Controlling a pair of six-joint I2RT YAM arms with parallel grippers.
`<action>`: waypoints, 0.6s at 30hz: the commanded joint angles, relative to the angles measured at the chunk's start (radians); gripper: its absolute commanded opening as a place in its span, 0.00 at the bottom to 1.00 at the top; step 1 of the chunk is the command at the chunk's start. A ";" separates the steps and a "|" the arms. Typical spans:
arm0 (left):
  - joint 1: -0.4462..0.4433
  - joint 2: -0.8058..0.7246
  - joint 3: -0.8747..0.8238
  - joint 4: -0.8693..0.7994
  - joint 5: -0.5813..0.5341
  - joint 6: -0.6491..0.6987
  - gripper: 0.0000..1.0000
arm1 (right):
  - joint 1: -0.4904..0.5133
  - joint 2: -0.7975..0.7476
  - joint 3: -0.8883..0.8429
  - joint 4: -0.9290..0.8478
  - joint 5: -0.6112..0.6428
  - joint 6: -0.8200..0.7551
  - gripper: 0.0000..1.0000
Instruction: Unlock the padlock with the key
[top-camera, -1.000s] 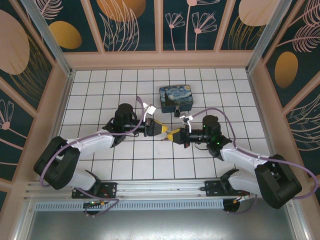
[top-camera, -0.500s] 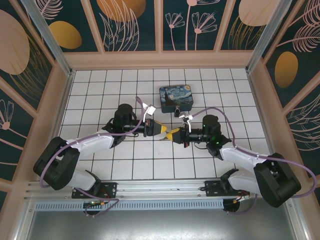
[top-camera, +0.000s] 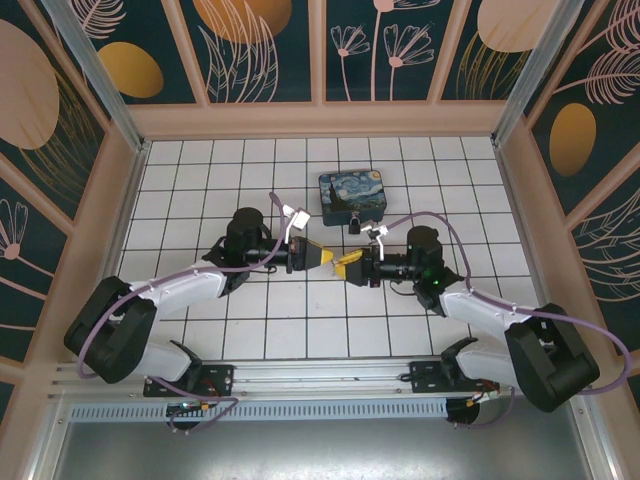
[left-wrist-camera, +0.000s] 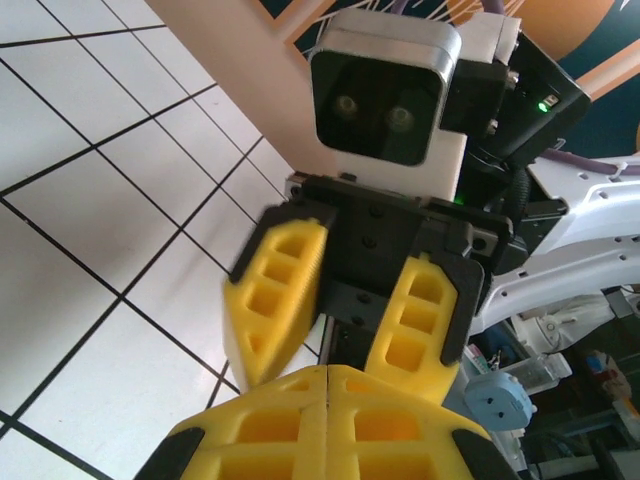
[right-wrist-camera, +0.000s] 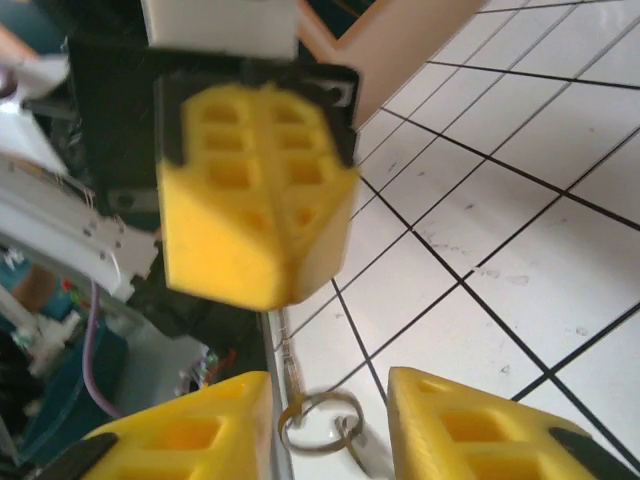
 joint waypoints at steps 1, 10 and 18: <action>-0.004 -0.043 -0.008 0.040 -0.019 -0.019 0.00 | -0.042 -0.032 0.018 -0.020 0.006 0.009 0.45; -0.004 -0.053 0.002 0.045 -0.023 -0.054 0.00 | -0.111 -0.093 -0.011 0.056 0.024 0.095 0.50; -0.004 -0.053 0.004 0.076 -0.019 -0.083 0.00 | -0.042 0.002 -0.020 0.269 -0.006 0.197 0.43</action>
